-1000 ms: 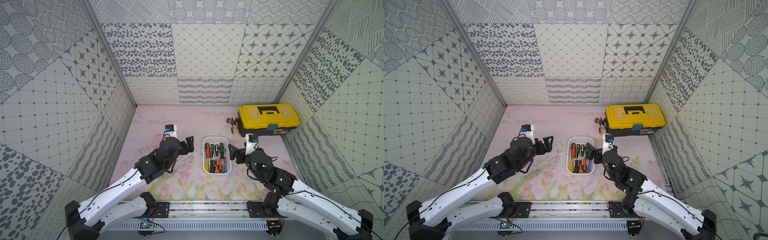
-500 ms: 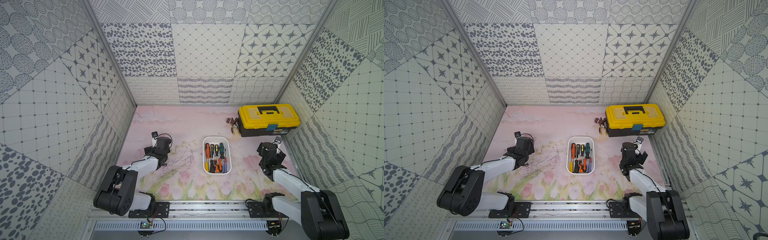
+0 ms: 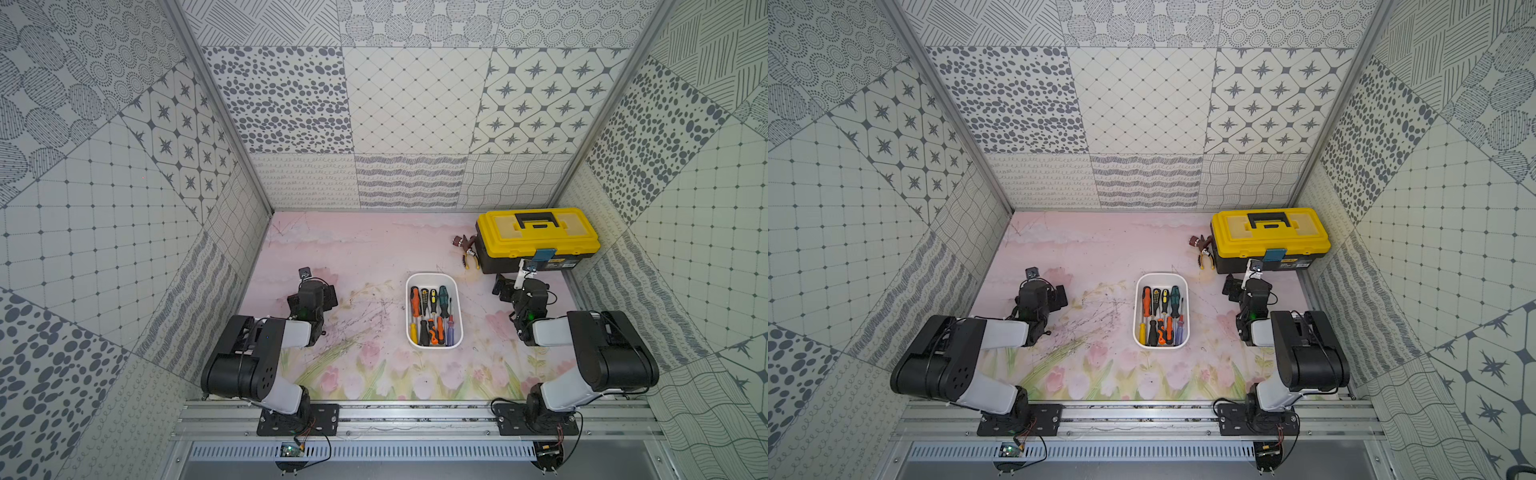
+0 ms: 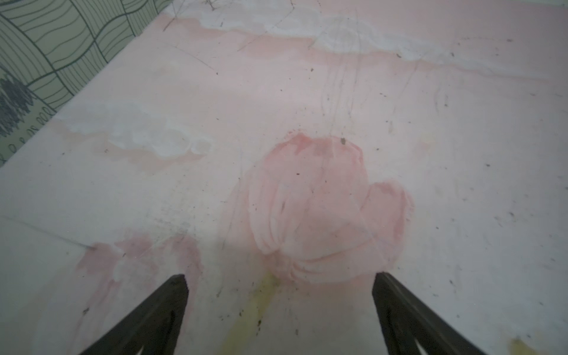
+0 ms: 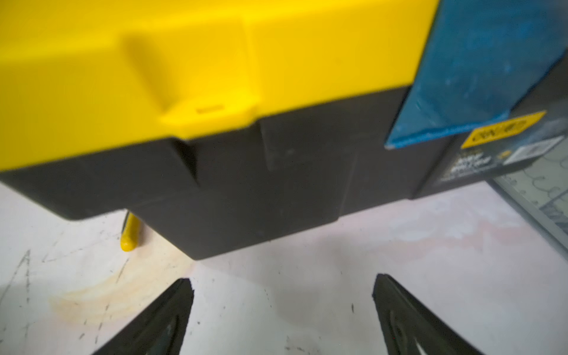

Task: Put the screwdriver on the desktop into the storage box
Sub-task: Reset both arms

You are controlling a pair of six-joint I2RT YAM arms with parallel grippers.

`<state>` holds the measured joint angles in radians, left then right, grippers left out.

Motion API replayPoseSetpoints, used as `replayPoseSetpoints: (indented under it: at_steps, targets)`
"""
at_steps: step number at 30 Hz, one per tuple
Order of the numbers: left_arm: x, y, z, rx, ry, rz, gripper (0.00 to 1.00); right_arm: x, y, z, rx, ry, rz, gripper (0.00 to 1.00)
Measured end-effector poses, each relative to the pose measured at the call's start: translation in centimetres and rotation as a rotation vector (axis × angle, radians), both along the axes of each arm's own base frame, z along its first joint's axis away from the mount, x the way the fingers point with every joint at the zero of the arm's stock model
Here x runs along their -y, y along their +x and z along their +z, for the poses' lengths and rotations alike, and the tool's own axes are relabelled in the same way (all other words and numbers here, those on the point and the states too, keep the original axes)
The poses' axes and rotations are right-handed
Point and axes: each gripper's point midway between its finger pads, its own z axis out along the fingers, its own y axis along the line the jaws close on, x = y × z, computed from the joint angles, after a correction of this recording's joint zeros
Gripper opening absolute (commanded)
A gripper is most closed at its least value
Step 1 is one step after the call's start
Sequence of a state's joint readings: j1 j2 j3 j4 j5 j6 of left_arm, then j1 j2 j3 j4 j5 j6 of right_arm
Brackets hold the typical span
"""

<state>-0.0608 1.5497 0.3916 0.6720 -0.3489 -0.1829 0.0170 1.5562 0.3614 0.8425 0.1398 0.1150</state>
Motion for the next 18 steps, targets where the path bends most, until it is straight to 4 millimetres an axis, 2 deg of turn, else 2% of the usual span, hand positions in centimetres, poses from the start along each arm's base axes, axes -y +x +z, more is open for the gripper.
replayPoseSetpoints:
  at_steps: [8,18]
  targets:
    - [1.7,1.2,1.1,0.066,0.002,-0.092,0.99,-0.7,0.3,0.5,0.015,-0.018,0.037,0.97]
    - [2.1,1.7,1.7,0.094,0.015,-0.124,0.99,-0.9,0.3,0.3,0.006,-0.032,0.047,0.97]
